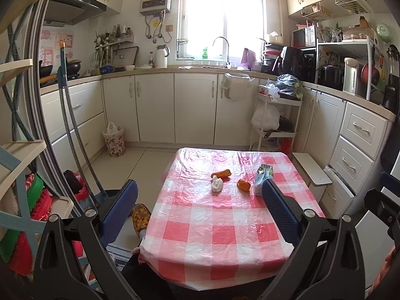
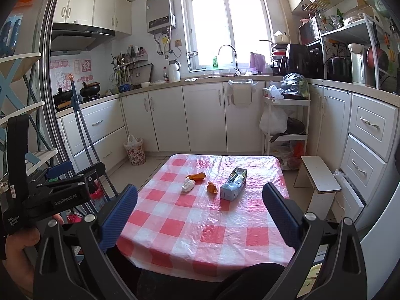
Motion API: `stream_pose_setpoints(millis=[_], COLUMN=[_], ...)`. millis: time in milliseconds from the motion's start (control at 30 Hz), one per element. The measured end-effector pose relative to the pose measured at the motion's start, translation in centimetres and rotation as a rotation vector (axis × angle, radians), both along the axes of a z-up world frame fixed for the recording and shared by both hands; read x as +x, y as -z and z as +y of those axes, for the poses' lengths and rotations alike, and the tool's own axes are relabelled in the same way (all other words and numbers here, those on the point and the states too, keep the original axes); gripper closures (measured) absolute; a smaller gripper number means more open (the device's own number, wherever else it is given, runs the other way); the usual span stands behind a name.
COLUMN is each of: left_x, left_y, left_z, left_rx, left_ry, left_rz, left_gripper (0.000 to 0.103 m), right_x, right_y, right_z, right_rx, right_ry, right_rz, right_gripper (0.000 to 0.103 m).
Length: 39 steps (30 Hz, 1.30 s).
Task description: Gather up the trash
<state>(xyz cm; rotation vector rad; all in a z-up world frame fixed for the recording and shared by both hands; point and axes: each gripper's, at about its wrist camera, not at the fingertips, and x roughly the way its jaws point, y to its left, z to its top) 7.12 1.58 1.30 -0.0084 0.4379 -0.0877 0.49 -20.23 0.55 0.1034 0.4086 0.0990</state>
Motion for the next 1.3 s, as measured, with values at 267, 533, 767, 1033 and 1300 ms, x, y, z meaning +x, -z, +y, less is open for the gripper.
stream_pose_setpoints(millis=[267, 533, 767, 1033, 1300], left_x=[0.0, -0.1, -0.2, -0.2, -0.3], left_y=[-0.1, -0.4, -0.5, -0.6, -0.8], left_z=[0.2, 0.9, 1.4, 1.6, 1.9], left_rx=[-0.007, -0.022, -0.034, -0.037, -0.047], left_ry=[-0.007, -0.019, -0.028, -0.031, -0.040], left_rz=[-0.001, -0.006, -0.010, -0.010, -0.013], left_gripper=[0.007, 0.007, 0.007, 0.007, 0.007], right_x=[-0.1, -0.1, -0.1, -0.2, -0.2], right_y=[0.0, -0.4, -0.6, -0.7, -0.9], right_z=[0.4, 1.1, 1.3, 1.5, 1.9], right_rx=[-0.001, -0.006, -0.004, -0.002, -0.002], right_ry=[-0.007, -0.022, -0.028, -0.032, -0.043], right_rz=[-0.002, -0.005, -0.005, -0.007, -0.008], right_gripper=[0.007, 0.007, 0.007, 0.007, 0.007])
